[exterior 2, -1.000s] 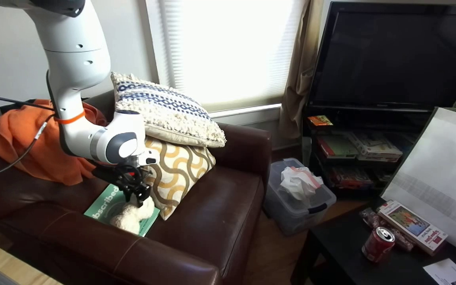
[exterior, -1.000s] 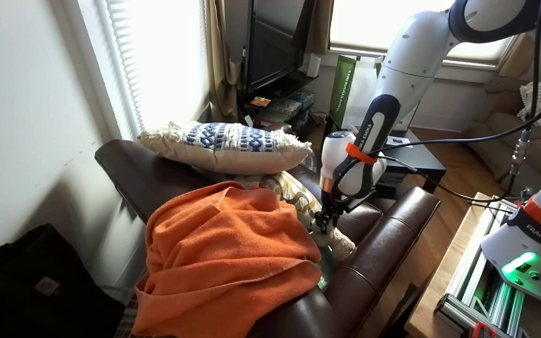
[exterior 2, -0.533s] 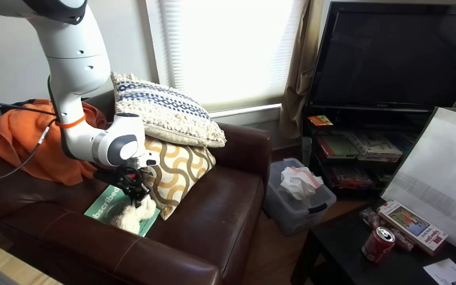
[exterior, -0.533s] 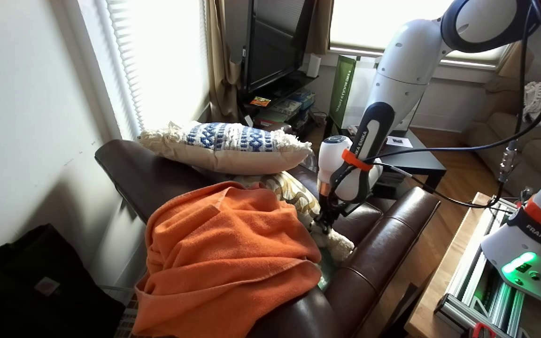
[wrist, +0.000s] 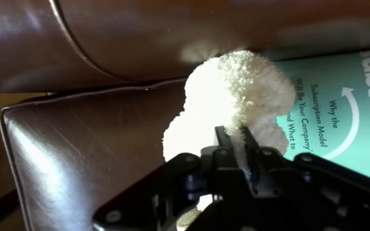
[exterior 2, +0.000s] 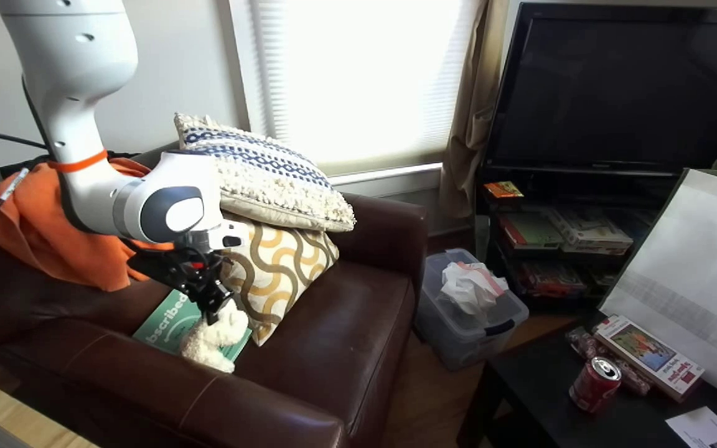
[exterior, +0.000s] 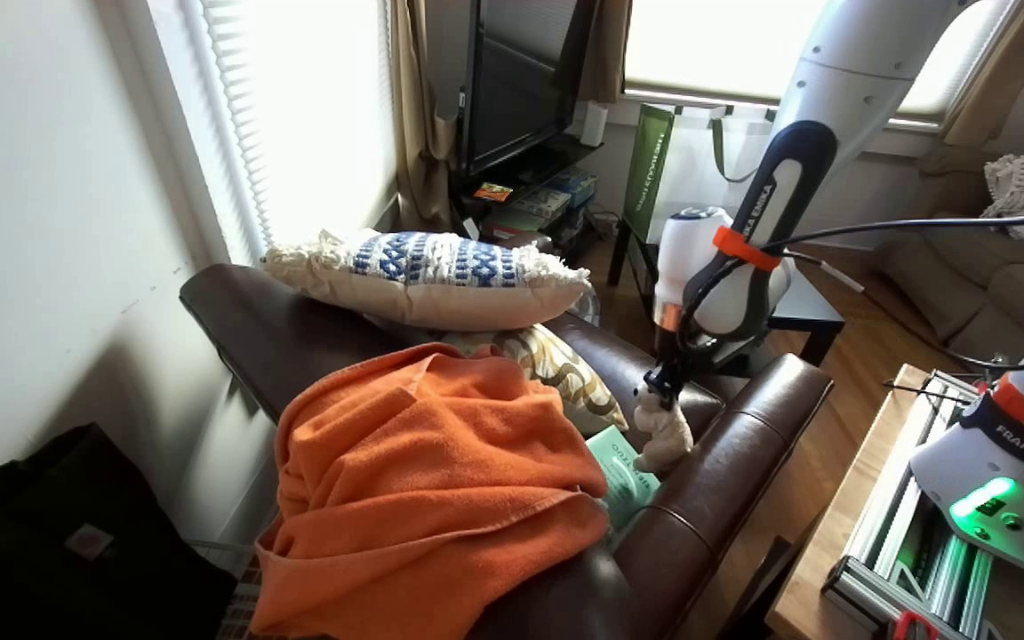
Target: Put the stuffed toy on the blanket
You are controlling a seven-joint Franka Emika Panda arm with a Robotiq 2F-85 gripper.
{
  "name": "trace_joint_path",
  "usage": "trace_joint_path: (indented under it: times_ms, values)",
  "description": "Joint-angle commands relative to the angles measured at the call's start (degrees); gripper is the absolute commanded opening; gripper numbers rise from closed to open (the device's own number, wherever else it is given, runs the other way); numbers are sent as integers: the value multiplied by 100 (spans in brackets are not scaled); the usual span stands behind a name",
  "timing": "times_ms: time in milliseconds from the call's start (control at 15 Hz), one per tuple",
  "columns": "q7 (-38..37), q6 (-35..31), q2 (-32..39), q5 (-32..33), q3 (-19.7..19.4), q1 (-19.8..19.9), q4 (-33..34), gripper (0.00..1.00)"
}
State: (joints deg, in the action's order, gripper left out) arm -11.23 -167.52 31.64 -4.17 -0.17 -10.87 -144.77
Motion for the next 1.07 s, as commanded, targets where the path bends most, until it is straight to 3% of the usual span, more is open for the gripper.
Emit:
trace_joint_path:
  times_ms: [0,133,333,467,733,800,867,933,1000]
  values:
    - [400,863,-1452,-510,556,1048,-594,3]
    - [855,1680,-2123,-1160,941,1520,-525,3]
    - [1499,3062,-3075,-1989,1144,1671,-237,3]
    - [1568,3879,-3661,-2214,887,1263,-29,3]
    - [1288,4986,-4387,-2504,978,557,587,3]
    - [1108,5156,-4436,-2475,1093,340,760,3]
    - [1284,4867,-4240,-2305,866,507,614,3]
    - [1157,4924,-4343,-2307,912,378,698,12]
    - [1124,4924,-4373,-2305,919,337,695,12]
